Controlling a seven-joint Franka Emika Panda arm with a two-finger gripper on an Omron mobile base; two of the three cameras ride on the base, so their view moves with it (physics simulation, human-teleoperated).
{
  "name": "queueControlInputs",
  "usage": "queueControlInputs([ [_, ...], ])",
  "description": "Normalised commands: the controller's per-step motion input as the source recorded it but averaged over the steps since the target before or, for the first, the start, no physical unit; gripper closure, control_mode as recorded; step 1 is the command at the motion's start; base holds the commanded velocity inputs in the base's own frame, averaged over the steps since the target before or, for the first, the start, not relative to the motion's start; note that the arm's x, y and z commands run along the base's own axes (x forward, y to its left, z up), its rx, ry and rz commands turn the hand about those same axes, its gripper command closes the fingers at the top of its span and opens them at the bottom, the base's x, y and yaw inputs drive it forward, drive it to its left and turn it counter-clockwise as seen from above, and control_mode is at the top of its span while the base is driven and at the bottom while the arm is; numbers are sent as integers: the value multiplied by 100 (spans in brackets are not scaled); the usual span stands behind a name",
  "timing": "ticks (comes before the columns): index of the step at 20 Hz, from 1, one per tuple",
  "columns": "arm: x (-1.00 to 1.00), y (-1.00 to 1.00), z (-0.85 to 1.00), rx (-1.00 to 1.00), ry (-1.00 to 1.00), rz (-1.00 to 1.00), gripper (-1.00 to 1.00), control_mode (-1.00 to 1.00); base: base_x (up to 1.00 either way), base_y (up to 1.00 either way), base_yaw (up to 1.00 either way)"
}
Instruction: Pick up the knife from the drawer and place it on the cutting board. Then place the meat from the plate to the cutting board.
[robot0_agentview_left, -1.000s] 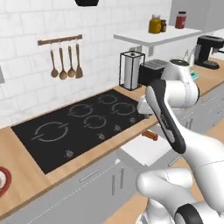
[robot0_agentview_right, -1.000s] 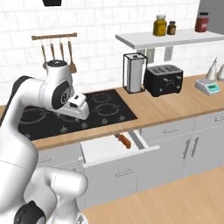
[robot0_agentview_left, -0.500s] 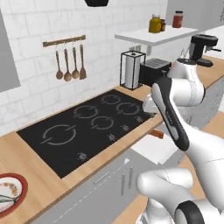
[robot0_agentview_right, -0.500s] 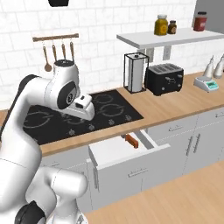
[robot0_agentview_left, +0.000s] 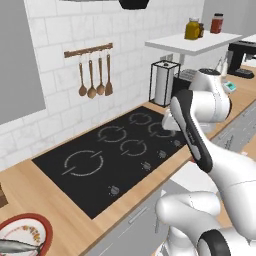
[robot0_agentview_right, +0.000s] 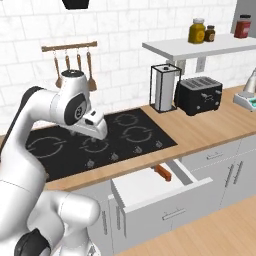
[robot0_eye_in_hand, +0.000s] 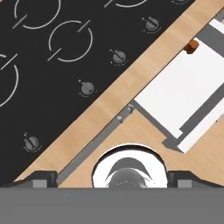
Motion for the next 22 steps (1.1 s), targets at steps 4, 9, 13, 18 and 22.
queueControlInputs([
  [4, 4, -89, -83, 0, 23, -42, -100, -100, 0, 0, 0],
  [9, 2, -100, -100, 0, 23, -47, -100, -100, 0, 0, 0],
  [13, -4, -100, -96, 1, 4, -36, -100, -100, 0, 0, 0],
  [18, 14, -95, -71, 0, 0, -17, -100, -100, 0, 0, 0],
  [22, 50, -31, -24, 0, 0, -2, -100, -100, 0, 0, 0],
])
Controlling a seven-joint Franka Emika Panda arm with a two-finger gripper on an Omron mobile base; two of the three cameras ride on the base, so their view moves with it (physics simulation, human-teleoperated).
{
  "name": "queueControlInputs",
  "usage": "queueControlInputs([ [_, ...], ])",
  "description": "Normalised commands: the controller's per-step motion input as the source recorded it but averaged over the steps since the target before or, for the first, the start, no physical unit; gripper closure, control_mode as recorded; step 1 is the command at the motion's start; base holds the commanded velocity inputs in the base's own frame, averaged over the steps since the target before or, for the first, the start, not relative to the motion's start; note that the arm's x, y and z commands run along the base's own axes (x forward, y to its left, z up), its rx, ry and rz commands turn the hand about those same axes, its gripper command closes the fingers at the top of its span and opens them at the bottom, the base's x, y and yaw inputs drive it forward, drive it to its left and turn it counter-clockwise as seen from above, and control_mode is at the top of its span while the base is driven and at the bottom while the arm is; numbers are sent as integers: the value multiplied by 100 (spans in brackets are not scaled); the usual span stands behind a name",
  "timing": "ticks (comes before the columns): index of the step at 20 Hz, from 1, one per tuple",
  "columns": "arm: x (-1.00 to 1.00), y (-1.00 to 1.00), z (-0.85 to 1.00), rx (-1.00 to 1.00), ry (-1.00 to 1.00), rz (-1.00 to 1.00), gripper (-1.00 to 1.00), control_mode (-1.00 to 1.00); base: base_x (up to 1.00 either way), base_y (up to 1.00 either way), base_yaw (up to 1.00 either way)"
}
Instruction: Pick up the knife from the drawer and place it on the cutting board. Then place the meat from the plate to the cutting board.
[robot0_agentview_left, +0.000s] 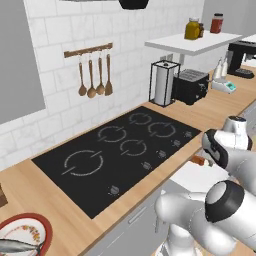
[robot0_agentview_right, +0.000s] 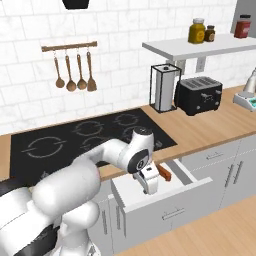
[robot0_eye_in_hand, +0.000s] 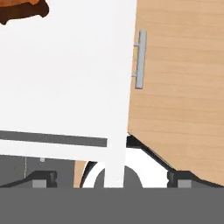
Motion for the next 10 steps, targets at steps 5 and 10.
queueControlInputs([
  [5, 29, -13, -47, -1, 4, 0, -100, -100, 0, 0, 0],
  [10, 0, -24, -72, 0, 14, 0, -100, -100, 0, 0, 0],
])
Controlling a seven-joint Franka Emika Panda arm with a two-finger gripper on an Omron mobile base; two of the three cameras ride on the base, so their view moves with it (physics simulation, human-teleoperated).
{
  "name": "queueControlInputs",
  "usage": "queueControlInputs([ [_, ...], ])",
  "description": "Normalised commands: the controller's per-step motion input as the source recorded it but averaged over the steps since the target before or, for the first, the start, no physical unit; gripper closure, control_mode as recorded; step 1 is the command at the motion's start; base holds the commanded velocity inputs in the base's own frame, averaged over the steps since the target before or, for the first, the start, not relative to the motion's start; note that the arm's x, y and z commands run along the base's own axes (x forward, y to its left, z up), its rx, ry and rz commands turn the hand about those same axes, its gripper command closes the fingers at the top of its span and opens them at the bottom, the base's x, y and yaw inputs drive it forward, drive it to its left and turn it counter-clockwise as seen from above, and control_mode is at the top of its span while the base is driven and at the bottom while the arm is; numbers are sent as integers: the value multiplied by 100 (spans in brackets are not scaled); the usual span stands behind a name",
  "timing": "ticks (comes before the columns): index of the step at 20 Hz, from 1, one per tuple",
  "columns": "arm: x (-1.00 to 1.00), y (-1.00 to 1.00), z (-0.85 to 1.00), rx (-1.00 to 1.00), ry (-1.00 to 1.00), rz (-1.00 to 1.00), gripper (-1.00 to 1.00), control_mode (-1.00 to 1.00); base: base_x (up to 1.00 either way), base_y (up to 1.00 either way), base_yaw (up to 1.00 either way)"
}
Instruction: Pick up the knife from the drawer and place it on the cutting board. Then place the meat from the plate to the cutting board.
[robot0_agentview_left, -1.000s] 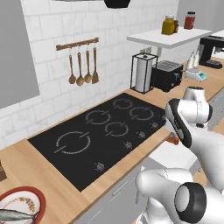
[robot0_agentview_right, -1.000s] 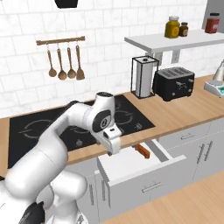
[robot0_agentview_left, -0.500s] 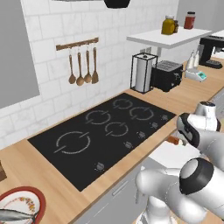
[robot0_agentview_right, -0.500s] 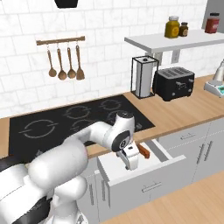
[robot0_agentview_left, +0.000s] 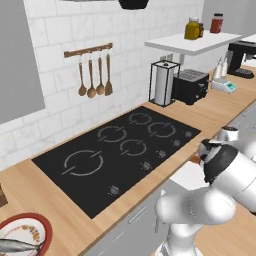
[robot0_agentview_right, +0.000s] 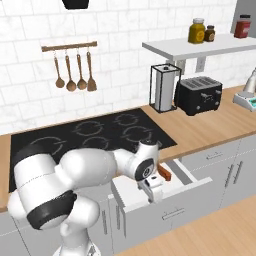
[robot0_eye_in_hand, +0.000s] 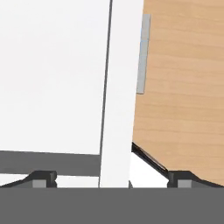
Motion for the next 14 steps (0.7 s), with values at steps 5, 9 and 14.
queueControlInputs([
  [5, -17, -25, -67, 0, 10, 0, -100, -100, 0, 0, 0],
  [9, -82, -48, -53, 0, 3, 0, -100, -100, 0, 0, 0],
  [14, -92, -69, -5, 5, -1, 0, -100, -100, 0, 0, 0],
])
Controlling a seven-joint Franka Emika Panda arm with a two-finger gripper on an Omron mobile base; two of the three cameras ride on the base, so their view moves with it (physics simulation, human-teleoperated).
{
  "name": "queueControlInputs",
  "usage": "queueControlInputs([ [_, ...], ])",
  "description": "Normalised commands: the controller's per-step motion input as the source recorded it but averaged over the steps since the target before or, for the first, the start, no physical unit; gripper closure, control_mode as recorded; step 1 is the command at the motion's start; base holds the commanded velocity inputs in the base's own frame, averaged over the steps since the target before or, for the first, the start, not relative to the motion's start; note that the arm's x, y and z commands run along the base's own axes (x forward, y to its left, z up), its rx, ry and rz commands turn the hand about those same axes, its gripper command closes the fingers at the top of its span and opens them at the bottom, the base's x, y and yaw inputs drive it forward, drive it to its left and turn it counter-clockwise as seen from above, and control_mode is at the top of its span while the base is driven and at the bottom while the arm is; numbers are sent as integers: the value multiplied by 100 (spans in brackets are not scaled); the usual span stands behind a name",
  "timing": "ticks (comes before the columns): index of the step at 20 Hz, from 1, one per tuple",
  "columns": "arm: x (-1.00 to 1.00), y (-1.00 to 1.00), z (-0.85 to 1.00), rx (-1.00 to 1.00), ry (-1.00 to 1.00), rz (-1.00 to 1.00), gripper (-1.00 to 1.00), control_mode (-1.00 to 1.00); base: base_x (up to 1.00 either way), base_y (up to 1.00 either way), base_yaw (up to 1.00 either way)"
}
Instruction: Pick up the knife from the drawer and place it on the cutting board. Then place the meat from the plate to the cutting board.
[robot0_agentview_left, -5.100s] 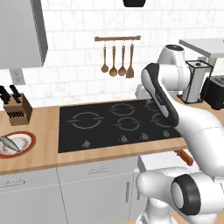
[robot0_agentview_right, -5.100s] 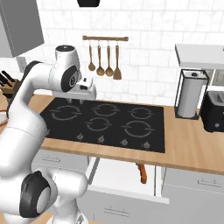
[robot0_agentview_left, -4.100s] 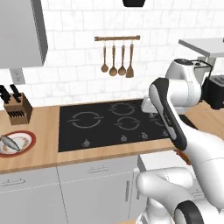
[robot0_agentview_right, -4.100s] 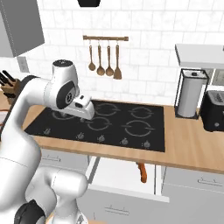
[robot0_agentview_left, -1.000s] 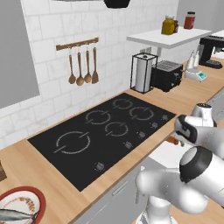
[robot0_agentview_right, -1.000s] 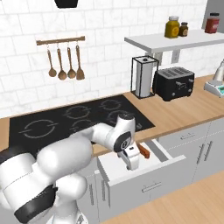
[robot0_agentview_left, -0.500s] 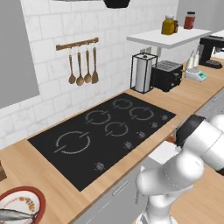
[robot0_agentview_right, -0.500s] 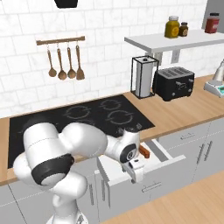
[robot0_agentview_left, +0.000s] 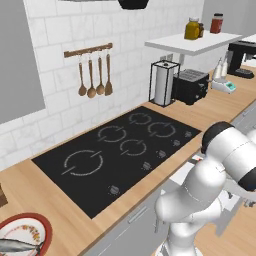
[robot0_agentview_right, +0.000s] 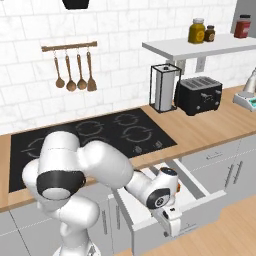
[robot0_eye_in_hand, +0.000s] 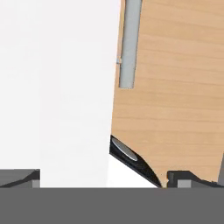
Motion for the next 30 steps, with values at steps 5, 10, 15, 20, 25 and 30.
queueControlInputs([
  [5, -81, -75, 35, 16, -2, 0, -100, -100, 0, 0, 0],
  [10, 17, -26, 100, 11, 4, 1, -100, -100, 0, 0, 0],
  [15, 100, 2, 85, 3, 15, 22, -100, -100, 0, 0, 0],
  [20, 100, -12, -18, 0, 3, 44, -100, -100, 0, 0, 0],
  [25, 72, -12, -49, 0, -6, 38, -100, -100, 0, 0, 0],
  [30, 41, -4, -59, 0, -23, 17, -100, -100, 0, 0, 0],
])
